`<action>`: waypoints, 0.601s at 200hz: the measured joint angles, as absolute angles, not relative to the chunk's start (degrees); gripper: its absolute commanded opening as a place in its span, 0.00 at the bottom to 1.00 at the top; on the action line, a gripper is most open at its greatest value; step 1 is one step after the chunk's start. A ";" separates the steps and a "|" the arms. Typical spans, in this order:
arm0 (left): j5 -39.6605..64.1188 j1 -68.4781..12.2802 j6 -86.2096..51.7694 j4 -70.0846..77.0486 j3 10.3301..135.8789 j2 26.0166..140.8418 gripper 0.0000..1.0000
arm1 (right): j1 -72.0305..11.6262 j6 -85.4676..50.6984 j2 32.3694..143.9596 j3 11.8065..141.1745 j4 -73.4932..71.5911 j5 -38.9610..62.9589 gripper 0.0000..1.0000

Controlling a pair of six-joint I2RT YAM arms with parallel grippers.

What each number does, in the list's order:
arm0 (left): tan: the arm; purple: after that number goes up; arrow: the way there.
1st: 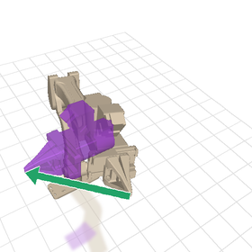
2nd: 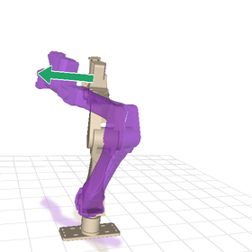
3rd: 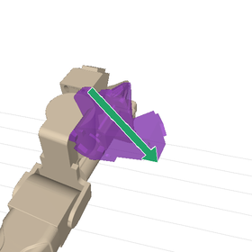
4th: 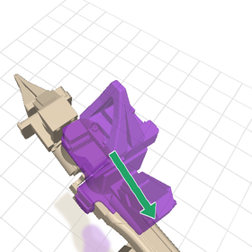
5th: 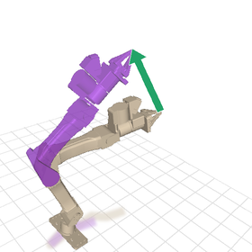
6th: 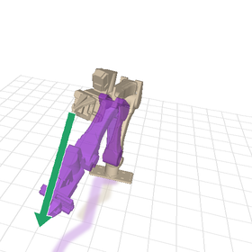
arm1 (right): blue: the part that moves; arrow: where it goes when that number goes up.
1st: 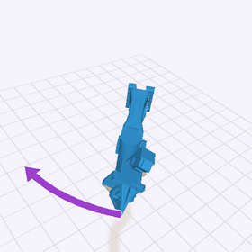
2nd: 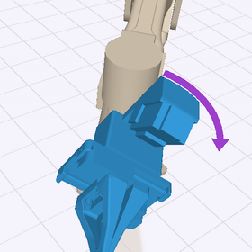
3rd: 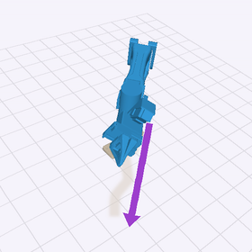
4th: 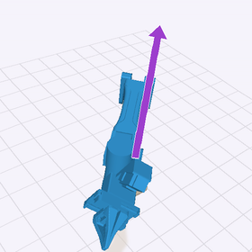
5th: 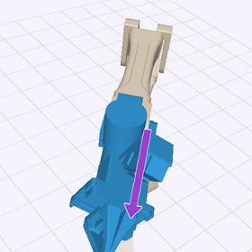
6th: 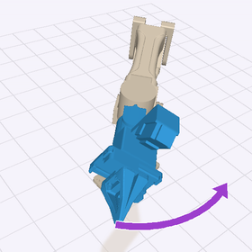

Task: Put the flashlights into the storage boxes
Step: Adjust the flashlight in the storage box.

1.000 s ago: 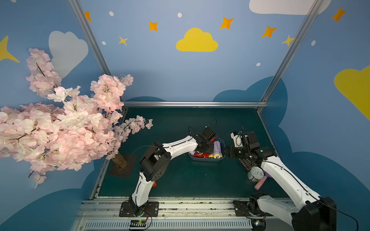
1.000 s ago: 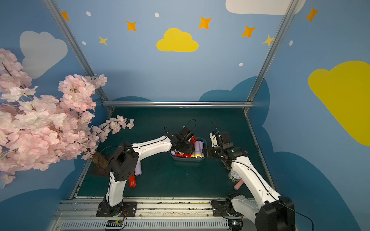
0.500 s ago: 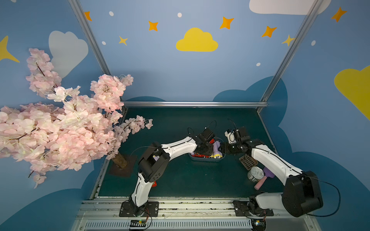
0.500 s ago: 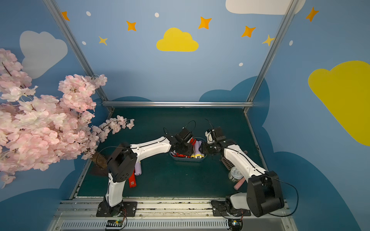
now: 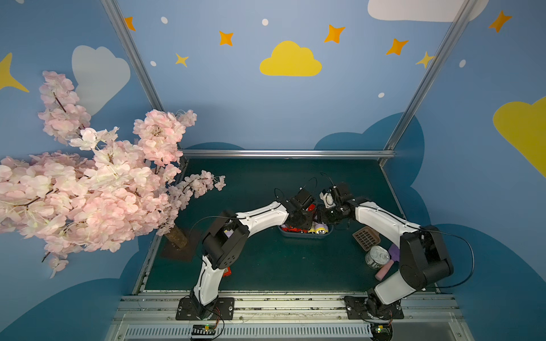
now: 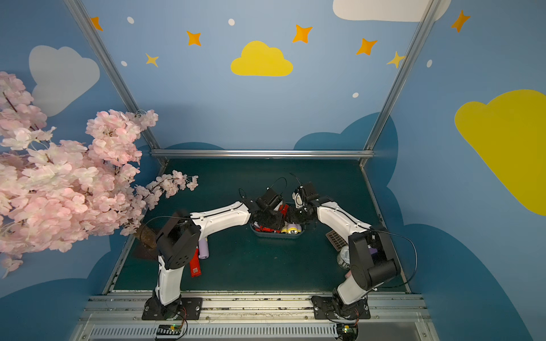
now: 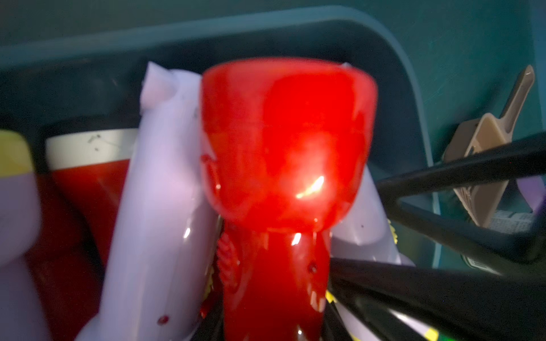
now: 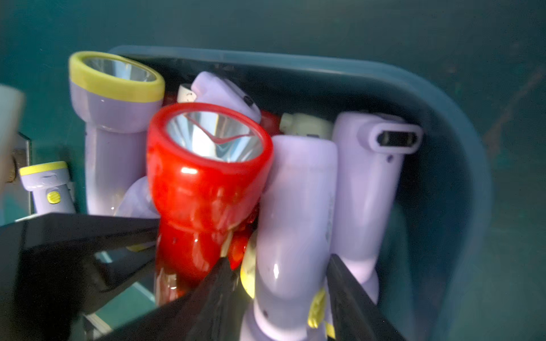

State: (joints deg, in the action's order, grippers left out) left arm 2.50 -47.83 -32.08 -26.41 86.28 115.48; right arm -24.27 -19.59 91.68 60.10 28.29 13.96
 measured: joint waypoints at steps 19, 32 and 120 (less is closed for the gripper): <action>3.29 -47.57 -32.10 -25.61 85.60 115.15 0.43 | -24.69 -19.70 93.27 61.43 28.53 13.10 0.50; 3.66 -47.46 -32.10 -25.26 85.32 115.04 0.43 | -24.82 -19.86 94.52 62.52 28.80 12.43 0.45; 6.07 -46.65 -31.86 -24.80 84.95 114.85 0.43 | -25.32 -20.82 96.05 65.04 31.79 8.54 0.28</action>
